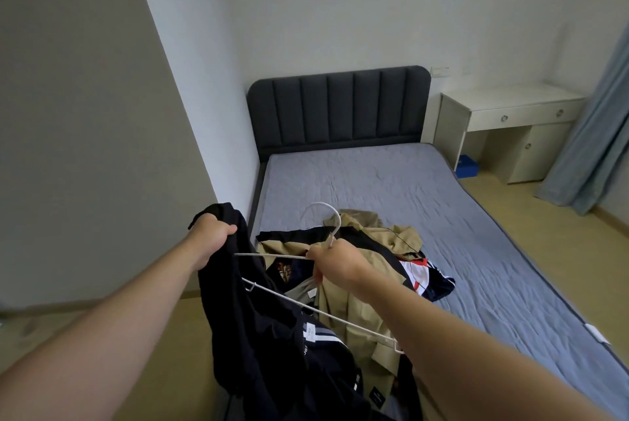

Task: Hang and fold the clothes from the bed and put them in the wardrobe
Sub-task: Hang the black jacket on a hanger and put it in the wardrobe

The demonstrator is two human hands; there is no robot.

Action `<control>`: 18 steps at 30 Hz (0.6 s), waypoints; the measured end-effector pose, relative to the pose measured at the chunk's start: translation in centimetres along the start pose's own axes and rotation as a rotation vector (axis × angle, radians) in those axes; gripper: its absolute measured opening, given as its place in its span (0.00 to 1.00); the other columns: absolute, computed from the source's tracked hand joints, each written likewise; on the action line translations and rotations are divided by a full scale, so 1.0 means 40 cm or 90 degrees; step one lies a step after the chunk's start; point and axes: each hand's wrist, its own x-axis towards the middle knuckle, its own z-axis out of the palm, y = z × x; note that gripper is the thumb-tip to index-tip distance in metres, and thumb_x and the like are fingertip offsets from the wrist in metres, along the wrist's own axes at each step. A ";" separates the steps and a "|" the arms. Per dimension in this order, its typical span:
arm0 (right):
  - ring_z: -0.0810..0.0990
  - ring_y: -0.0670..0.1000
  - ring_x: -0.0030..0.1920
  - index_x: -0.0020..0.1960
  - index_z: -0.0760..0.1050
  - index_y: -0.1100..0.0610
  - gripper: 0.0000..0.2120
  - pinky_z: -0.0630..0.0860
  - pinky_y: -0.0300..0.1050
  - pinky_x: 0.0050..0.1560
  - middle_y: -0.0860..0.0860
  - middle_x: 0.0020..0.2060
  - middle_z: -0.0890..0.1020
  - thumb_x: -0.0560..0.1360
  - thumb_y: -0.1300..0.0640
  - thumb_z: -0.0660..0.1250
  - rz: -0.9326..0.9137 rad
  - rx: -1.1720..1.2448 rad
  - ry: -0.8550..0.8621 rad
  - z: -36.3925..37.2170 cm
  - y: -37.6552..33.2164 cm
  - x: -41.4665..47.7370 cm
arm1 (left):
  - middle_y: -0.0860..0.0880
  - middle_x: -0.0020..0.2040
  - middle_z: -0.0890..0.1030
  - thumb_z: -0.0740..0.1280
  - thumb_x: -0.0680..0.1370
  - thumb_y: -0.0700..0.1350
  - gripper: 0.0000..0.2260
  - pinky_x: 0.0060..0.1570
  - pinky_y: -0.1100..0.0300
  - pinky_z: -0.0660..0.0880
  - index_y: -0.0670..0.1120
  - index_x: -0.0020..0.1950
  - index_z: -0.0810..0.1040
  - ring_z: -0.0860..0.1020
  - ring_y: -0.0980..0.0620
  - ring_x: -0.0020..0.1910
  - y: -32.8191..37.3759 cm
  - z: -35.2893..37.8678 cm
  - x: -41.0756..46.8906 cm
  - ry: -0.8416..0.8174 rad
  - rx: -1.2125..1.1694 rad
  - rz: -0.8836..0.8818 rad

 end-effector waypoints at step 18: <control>0.82 0.53 0.55 0.66 0.74 0.53 0.19 0.78 0.56 0.60 0.50 0.54 0.83 0.76 0.51 0.65 -0.081 0.289 0.106 0.122 -0.021 0.008 | 0.40 0.56 0.84 0.66 0.76 0.29 0.15 0.60 0.51 0.78 0.41 0.60 0.81 0.82 0.44 0.57 0.157 0.080 -0.307 -0.379 -0.058 0.167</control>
